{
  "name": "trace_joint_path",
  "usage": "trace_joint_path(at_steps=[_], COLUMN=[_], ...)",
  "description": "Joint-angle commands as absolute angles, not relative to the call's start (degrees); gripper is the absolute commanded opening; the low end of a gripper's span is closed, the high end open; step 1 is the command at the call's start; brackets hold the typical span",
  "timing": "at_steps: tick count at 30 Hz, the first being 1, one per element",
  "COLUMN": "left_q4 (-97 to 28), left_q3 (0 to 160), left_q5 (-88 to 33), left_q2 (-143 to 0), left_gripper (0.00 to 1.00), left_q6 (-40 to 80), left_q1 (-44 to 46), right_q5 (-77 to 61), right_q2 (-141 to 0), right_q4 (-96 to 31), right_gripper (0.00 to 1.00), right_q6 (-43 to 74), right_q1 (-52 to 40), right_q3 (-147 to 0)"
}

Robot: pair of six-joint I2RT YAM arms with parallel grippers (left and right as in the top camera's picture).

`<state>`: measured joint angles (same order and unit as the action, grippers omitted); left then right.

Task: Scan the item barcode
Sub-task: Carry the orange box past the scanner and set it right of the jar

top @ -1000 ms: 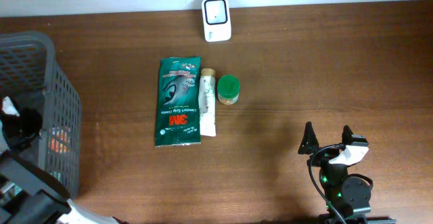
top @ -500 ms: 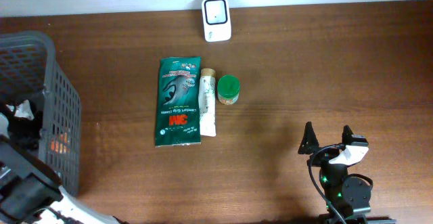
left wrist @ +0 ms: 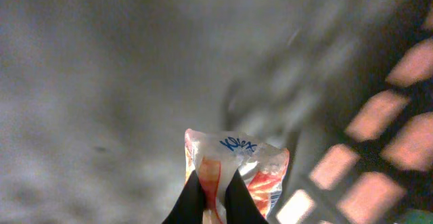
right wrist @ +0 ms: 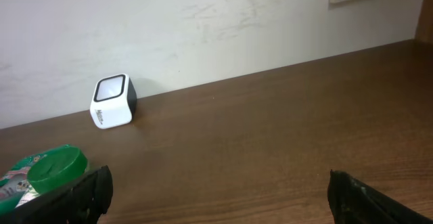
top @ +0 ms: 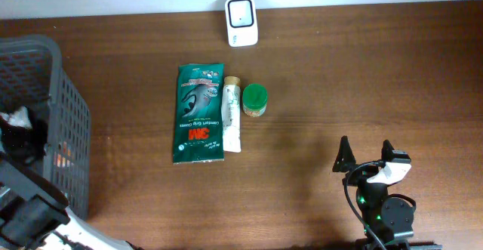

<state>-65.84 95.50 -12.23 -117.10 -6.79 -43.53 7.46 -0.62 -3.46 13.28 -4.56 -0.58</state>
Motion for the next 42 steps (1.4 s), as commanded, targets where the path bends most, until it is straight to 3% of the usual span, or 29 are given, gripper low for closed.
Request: trace_joint_path(at_steps=[1,7,11,16,24,28,42], left_q4=[-67.4,-67.8,-66.5,-68.4,-66.4,-59.6,-34.9], left_q3=[106.8,118.5,119.0,118.9,112.8,108.1,107.5], left_q5=[-13.3,-15.5,-15.5,-15.2,-10.0,-9.5,-9.2], left_q2=[-110.4,-100.0,-92.4,-89.4,-95.4,-101.6,-121.3], left_gripper=[0.00,0.00,0.00,0.00,0.00,0.00,0.00], left_q6=[-1.2,5.6,5.8,5.8,7.0,10.2,27.7], left_q1=[-43.7,-41.5,-34.9,-18.3,3.7,13.1,33.0], right_q5=[7.3,7.3,7.3,7.3,7.3,7.3,7.3], right_q2=[-0.2,-0.2,-0.2,-0.2,-0.2,-0.2,-0.2], right_q4=[-3.9,-3.9,-3.9,-3.9,-3.9,-3.9,-3.9], right_gripper=[0.98,0.98,0.98,0.98,0.98,0.98,0.99], right_q6=[12.9,12.9,12.9,12.9,12.9,12.9,12.9], right_q1=[-4.9,-4.9,-4.9,-4.9,-4.9,-4.9,-4.9], right_q3=[-0.3,-0.3,-0.3,-0.3,-0.3,-0.3,-0.3])
